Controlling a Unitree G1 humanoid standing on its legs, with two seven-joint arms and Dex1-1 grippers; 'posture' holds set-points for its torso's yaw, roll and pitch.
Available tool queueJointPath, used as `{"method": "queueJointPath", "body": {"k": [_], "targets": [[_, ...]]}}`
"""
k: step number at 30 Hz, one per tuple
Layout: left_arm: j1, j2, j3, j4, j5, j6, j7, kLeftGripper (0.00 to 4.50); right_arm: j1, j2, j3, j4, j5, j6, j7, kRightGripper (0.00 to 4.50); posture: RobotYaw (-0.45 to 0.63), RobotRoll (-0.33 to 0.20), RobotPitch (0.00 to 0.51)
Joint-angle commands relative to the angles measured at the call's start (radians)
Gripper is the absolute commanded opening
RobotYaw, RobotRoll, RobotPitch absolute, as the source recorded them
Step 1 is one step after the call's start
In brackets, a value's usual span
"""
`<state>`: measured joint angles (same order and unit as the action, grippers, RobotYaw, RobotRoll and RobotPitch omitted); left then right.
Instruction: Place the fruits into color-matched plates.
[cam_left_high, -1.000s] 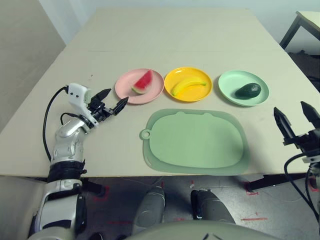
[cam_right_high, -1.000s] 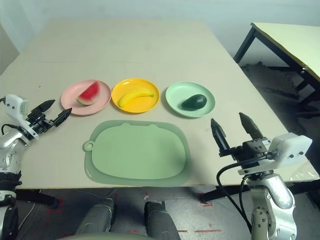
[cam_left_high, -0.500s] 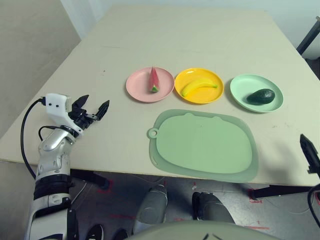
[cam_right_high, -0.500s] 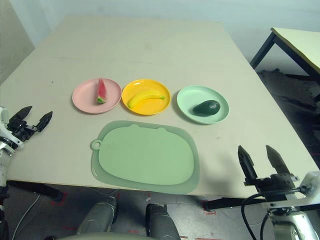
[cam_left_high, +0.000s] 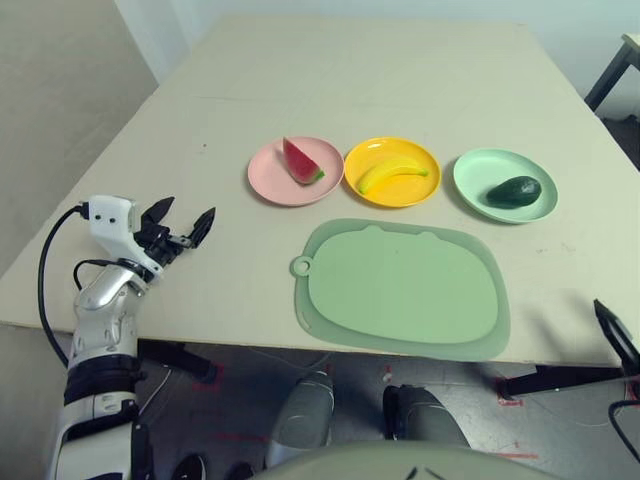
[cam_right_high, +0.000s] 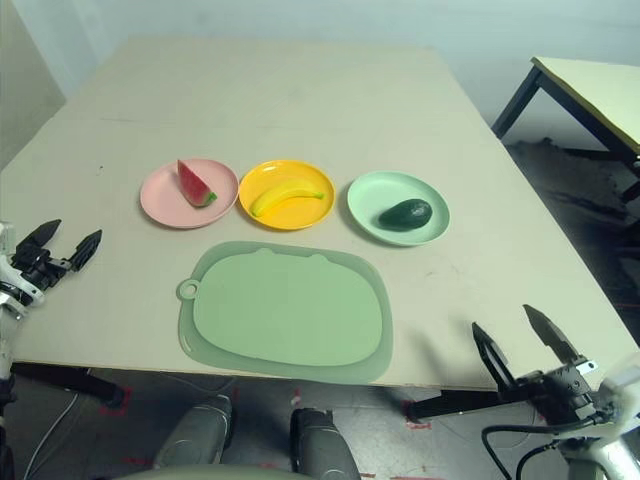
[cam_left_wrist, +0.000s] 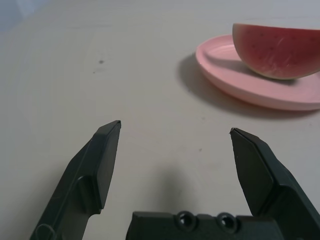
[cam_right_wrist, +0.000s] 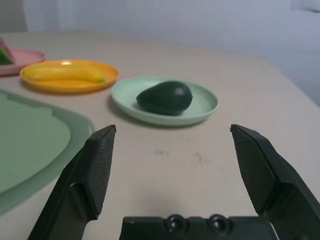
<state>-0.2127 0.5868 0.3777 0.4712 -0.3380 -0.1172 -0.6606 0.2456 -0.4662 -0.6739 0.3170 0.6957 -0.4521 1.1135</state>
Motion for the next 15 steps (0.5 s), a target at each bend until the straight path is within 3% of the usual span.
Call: {"method": "queueJointPath", "body": {"k": [1,6,15], "targets": [[0.012,0.023,0.020,-0.001,-0.004,0.017,0.008,4.47,0.013,0.045,-0.015,-0.030,0.025,0.015,-0.059,4.50,0.29,0.000,0.137],[-0.004,0.034,0.003,-0.012,0.005,0.058,0.029,4.47,-0.011,0.073,-0.055,-0.039,0.052,0.014,-0.155,4.50,0.29,0.000,0.131],[-0.065,0.010,-0.078,0.003,0.056,0.050,0.027,4.47,0.009,0.067,-0.059,-0.060,0.048,0.026,-0.186,4.50,0.25,0.000,0.144]]}}
